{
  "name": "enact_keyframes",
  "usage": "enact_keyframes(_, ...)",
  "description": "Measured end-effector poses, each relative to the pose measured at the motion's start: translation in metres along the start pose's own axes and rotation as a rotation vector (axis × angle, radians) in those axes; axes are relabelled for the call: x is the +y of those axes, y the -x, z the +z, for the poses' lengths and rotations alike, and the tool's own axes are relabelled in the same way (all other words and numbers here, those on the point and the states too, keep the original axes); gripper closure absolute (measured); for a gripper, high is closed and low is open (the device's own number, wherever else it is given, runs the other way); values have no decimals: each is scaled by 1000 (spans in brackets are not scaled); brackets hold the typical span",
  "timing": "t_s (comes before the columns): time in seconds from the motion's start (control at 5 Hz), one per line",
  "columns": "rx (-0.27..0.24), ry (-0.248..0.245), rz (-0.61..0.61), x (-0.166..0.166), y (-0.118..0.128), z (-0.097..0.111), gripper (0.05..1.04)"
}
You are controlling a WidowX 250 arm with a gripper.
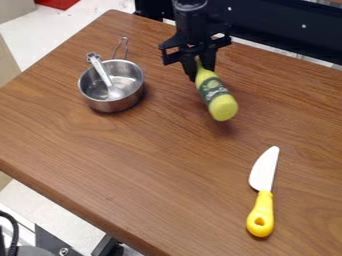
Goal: Move the yellow bottle on the middle top of the table
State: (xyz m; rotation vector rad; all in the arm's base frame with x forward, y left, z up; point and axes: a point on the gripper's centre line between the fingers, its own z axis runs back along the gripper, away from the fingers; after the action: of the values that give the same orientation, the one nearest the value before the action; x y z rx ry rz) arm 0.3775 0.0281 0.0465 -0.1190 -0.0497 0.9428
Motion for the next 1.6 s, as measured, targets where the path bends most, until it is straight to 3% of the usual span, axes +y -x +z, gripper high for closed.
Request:
enact_keyframes(0.2, -37, 31, 17, -9, -1, 0, 813)
enact_keyframes(1.0, -20, 1, -5, -54, 6, -17, 813)
enact_keyframes(1.4, -26, -41, -23, -56, 8, -23, 813)
enact_keyframes(1.6, -31, -63, -32, -55, 8, -29, 758)
